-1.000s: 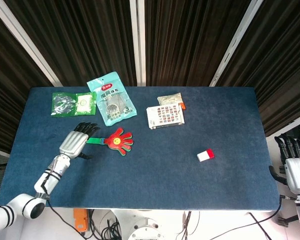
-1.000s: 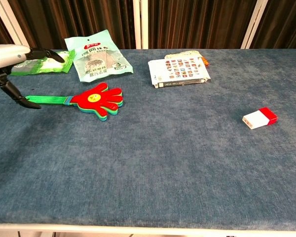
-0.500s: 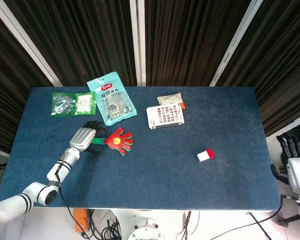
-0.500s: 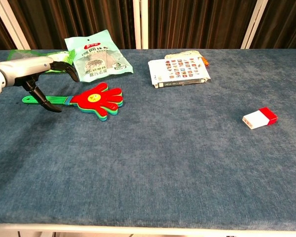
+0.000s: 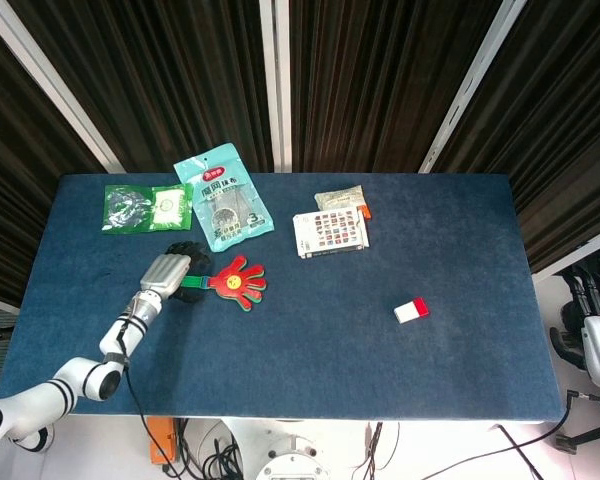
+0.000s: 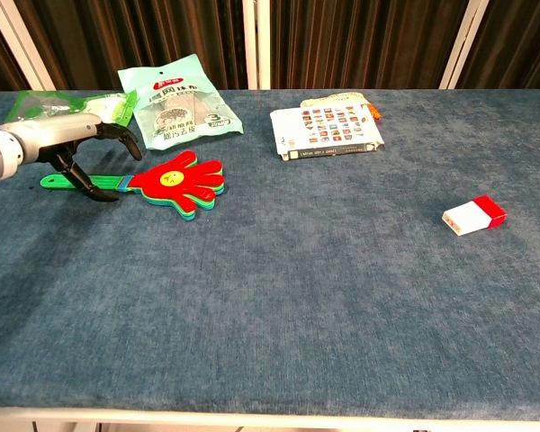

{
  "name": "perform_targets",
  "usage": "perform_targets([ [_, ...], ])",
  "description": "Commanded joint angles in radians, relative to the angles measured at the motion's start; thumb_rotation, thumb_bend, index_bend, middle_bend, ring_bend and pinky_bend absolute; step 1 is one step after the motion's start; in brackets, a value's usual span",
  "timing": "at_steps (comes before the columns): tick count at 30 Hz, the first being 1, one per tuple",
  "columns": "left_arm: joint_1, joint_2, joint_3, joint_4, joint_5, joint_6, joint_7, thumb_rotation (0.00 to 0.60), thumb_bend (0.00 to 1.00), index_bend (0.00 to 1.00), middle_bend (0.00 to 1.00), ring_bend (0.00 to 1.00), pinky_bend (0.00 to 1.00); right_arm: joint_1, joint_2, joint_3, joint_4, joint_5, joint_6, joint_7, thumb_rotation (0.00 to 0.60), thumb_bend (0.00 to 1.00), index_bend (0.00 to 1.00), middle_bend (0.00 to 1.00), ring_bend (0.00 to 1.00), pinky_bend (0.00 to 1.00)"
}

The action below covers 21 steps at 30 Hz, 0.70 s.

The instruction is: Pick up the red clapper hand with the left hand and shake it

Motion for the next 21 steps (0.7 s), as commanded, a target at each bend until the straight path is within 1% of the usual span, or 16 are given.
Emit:
perform_targets([
  [1, -0.002, -0.003, 0.004, 0.004, -0.001, -0.002, -0.001, 0.600, 0.19, 0.28, 0.08, 0.00, 0.06, 0.001, -0.002, 0.000, 0.002, 0.000, -0.002, 0.002, 0.600, 0.30, 0.00, 0.00, 0.00, 0.00],
  [6, -0.006, -0.011, 0.000, 0.015, -0.012, -0.012, -0.020, 0.600, 0.20, 0.31, 0.08, 0.00, 0.06, 0.001, -0.002, 0.000, 0.002, -0.001, -0.003, 0.002, 0.600, 0.31, 0.00, 0.00, 0.00, 0.00],
  [12, -0.011, -0.010, 0.000, 0.022, -0.018, -0.020, -0.032, 0.600, 0.24, 0.34, 0.10, 0.00, 0.06, 0.002, 0.000, 0.001, 0.002, 0.006, -0.009, 0.002, 0.600, 0.33, 0.00, 0.00, 0.00, 0.00],
  [21, -0.011, -0.018, 0.007, 0.021, -0.025, -0.016, -0.014, 0.600, 0.29, 0.46, 0.11, 0.00, 0.06, 0.001, -0.001, 0.002, 0.002, 0.007, -0.011, 0.003, 0.600, 0.33, 0.00, 0.00, 0.00, 0.00],
])
